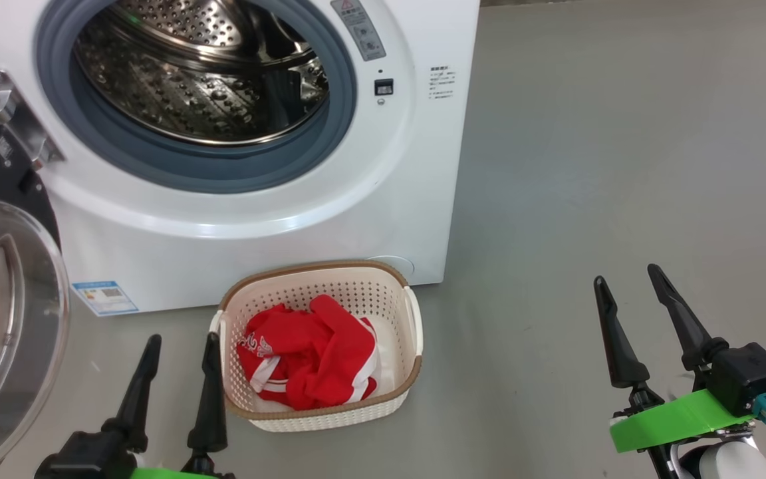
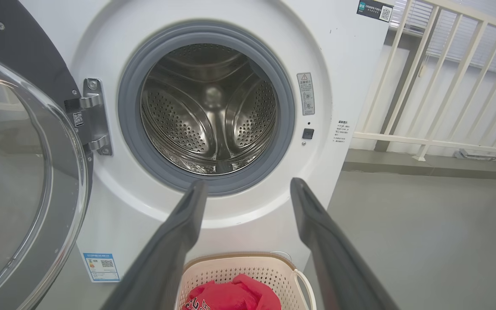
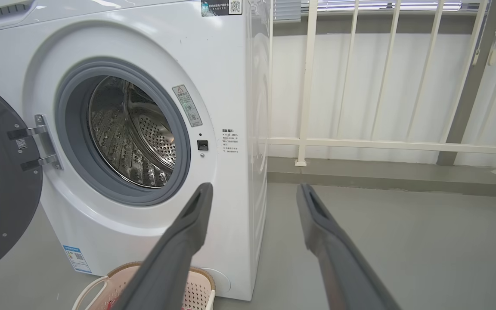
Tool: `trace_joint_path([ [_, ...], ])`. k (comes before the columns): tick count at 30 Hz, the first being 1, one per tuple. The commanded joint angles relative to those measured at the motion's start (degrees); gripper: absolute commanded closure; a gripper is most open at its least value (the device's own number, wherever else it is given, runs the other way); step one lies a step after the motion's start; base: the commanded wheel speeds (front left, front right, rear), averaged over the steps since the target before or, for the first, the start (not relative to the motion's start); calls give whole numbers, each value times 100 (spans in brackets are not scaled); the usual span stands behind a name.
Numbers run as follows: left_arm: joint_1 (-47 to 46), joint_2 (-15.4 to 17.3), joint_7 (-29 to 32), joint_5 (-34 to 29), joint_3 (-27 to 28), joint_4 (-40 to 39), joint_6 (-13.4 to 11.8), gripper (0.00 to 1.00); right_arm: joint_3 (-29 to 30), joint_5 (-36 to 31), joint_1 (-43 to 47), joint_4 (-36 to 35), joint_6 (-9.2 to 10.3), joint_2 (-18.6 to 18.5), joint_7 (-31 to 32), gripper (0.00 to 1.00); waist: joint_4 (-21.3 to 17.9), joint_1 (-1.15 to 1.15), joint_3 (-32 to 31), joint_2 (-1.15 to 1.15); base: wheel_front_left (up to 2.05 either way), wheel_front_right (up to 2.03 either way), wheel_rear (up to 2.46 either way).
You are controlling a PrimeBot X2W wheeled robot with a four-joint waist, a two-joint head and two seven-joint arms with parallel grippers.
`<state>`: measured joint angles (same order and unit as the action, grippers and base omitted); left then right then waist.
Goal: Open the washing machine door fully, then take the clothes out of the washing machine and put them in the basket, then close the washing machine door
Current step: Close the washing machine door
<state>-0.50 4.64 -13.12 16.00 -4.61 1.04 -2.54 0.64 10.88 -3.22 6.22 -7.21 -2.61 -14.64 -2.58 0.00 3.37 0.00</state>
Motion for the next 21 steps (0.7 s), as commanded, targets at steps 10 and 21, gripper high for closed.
trace_joint_path([
  [10, -263, 79, -85, -51, 255, -220, -170, 0, -166, -10, -163, -186, -28, -27, -36, 0, 556, 0, 47, 0, 0, 0, 0],
  [21, -161, 67, -134, -172, 253, -392, -341, 0, -297, -121, -211, -213, -28, -27, -36, 0, 1307, 0, 66, 0, 0, 0, 0],
])
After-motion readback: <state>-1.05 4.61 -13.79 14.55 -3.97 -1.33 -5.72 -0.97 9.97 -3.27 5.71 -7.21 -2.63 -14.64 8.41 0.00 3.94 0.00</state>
